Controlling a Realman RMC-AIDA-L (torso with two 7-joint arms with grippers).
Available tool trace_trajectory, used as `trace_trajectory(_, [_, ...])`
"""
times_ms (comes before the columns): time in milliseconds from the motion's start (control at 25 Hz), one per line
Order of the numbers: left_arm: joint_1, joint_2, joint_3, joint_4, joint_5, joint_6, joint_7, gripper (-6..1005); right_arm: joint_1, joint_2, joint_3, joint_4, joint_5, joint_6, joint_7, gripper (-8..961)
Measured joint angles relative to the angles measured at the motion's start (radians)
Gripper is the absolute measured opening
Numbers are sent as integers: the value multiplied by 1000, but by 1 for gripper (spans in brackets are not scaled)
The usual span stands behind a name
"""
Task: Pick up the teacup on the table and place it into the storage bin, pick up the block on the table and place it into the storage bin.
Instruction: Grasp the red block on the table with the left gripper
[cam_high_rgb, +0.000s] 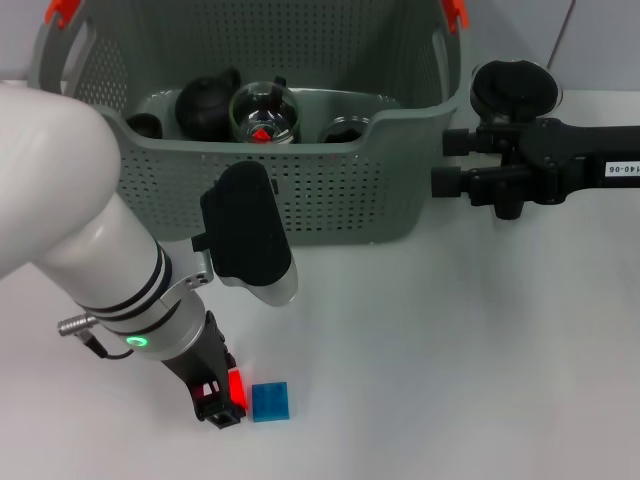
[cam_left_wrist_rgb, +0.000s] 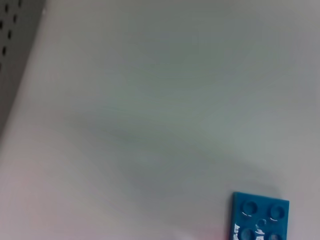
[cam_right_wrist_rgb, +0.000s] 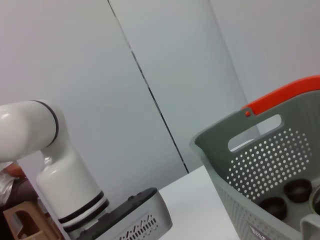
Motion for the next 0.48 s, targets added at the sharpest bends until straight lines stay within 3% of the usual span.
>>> trace_trajectory(80, [-4,1,-2,-1,0,5,-3,706,0,0,4,0,0,0,0,925])
trace_trajectory(160, [-9,1,-7,0,0,12,-8,539,0,0,6,0,0,1,0,926])
trace_trajectory(400, [-21,2,-20,-10,-1,45,-15,402,-2,0,8,0,0,1,-4,926])
trace_trajectory(480, [-27,2,-27,-15,-1,52,-17,407,-2,0,8,0,0,1,-7,926])
